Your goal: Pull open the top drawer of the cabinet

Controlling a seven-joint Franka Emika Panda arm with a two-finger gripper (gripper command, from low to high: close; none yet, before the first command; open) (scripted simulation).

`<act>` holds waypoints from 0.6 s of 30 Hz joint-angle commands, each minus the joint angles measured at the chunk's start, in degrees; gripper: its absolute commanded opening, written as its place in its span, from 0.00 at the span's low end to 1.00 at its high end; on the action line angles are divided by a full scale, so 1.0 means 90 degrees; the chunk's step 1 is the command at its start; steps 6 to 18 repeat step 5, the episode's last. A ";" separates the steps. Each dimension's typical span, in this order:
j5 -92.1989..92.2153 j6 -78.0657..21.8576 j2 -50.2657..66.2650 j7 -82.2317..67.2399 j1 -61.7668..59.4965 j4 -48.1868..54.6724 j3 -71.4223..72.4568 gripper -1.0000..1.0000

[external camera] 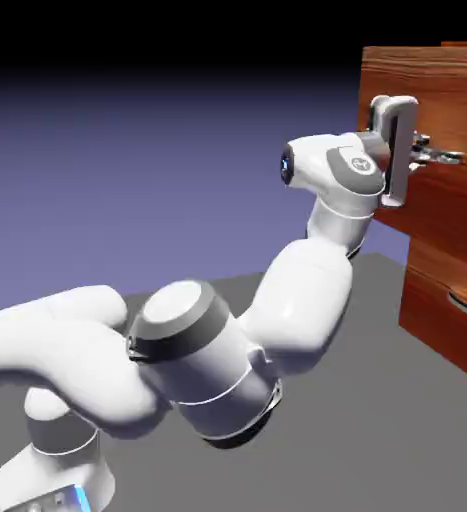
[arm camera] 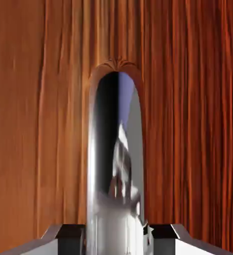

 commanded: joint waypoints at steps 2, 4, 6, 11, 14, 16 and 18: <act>0.0072 -0.0094 -0.0030 0.0030 -0.0229 -0.0318 0.0090 0.00; 0.0072 -0.0094 -0.0030 0.0030 -0.0229 -0.0318 0.0090 1.00; 0.0129 -0.0153 -0.0056 0.0056 -0.0405 -0.0549 0.0166 1.00; 0.0129 -0.0153 -0.0056 0.0056 -0.0405 -0.0549 0.0166 1.00; 0.0129 -0.0153 -0.0056 0.0056 -0.0405 -0.0549 0.0166 1.00; 0.0129 -0.0153 -0.0056 0.0056 -0.0405 -0.0549 0.0166 1.00; 0.0129 -0.0153 -0.0056 0.0056 -0.0405 -0.0549 0.0166 1.00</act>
